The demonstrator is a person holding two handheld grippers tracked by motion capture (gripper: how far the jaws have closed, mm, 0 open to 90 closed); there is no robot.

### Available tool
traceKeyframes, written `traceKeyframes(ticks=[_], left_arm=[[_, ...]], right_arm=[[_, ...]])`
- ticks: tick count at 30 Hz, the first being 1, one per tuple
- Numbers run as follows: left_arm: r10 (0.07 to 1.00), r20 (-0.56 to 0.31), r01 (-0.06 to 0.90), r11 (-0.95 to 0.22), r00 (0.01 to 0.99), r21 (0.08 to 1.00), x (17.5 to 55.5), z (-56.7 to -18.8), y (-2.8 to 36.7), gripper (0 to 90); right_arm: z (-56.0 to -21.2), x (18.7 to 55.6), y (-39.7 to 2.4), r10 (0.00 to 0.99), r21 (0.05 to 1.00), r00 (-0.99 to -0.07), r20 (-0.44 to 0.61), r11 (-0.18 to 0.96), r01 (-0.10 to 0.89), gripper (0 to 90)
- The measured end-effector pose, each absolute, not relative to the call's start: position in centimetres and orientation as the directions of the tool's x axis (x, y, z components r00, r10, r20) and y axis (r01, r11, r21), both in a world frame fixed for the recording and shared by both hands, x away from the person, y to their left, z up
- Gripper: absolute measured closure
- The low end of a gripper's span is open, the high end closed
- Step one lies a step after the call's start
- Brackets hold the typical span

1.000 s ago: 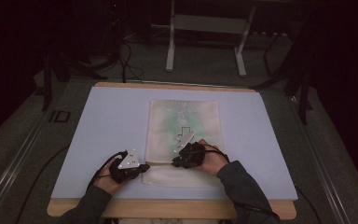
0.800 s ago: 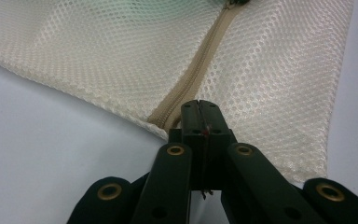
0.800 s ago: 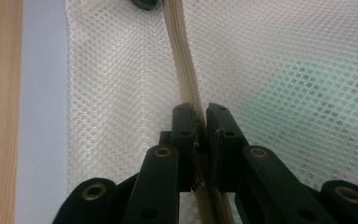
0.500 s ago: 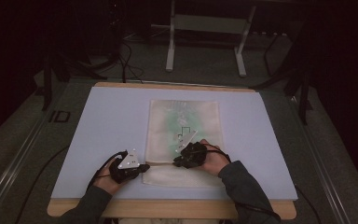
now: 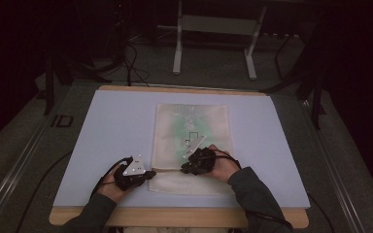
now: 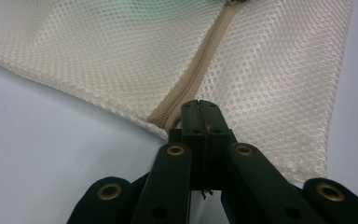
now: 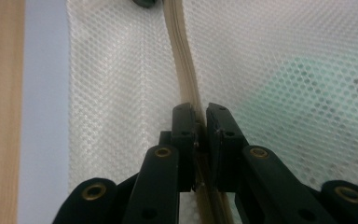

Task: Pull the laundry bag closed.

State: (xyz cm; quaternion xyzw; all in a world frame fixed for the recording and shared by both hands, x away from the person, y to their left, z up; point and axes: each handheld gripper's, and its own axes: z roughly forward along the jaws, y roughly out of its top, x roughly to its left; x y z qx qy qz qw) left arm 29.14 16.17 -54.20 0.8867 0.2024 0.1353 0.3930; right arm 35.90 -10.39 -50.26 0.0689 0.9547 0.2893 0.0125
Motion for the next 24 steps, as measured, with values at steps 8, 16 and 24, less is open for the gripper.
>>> traceKeyframes(ticks=[8, 16, 24], left_arm=[[0.465, 0.080, 0.253, -0.609, 0.882, 0.751, 29.2, -54.2, 16.2, 89.7], [0.465, 0.078, 0.254, -0.608, 0.882, 0.752, 29.2, -54.2, 16.2, 89.7], [0.465, 0.073, 0.257, -0.606, 0.882, 0.753, 29.2, -54.2, 16.2, 89.7]], right_arm=[[-50.1, 36.0, -11.0, 0.147, 0.558, -0.989, 0.020, 0.819, 0.133, 82.3], [-50.1, 36.0, -11.5, 0.156, 0.554, -0.987, 0.027, 0.820, 0.144, 82.3], [-50.0, 36.1, -12.1, 0.163, 0.553, -0.986, 0.024, 0.820, 0.149, 82.3]])
